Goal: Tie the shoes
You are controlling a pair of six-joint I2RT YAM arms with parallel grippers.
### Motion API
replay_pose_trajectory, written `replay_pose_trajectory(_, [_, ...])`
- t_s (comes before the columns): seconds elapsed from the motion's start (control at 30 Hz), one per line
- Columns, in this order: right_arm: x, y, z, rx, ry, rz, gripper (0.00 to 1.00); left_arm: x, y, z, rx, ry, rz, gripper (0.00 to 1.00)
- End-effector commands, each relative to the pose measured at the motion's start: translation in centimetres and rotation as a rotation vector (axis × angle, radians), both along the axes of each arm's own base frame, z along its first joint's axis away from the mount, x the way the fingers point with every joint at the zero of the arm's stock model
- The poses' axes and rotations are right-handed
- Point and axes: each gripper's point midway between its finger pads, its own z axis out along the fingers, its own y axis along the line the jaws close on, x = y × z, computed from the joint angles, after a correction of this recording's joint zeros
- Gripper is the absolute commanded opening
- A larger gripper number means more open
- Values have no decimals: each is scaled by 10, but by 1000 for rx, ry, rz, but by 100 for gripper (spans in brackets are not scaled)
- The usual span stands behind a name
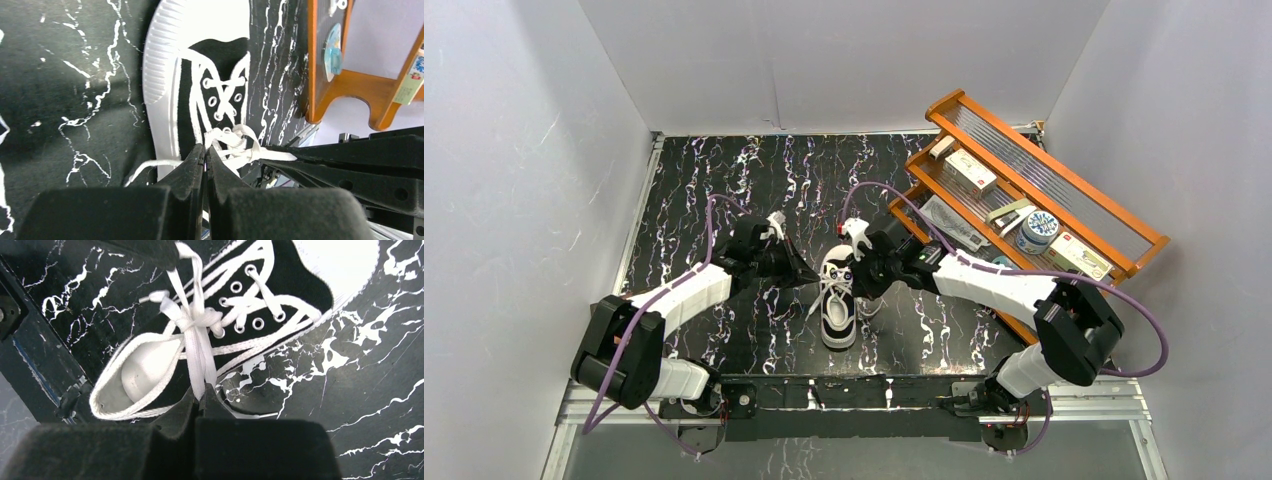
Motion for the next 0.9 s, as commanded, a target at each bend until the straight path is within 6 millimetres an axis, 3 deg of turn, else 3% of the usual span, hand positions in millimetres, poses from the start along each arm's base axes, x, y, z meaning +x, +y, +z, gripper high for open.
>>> replay_pose_trajectory(0.0, [6, -4, 5, 9, -24, -55, 0, 8, 15, 2, 91, 5, 83, 0])
replay_pose_trajectory(0.13, [11, -5, 0, -4, -24, -69, 0, 7, 28, -5, 163, 33, 137, 0])
replay_pose_trajectory(0.17, [12, -14, -10, -60, 3, -105, 0, 5, 34, -10, 193, 51, 162, 0])
replay_pose_trajectory(0.5, [12, -43, -21, -132, 30, -183, 0, -2, 60, -24, 333, 102, 223, 0])
replay_pose_trajectory(0.87, [19, -68, -38, -264, 9, -248, 0, -17, 77, -46, 362, 202, 260, 0])
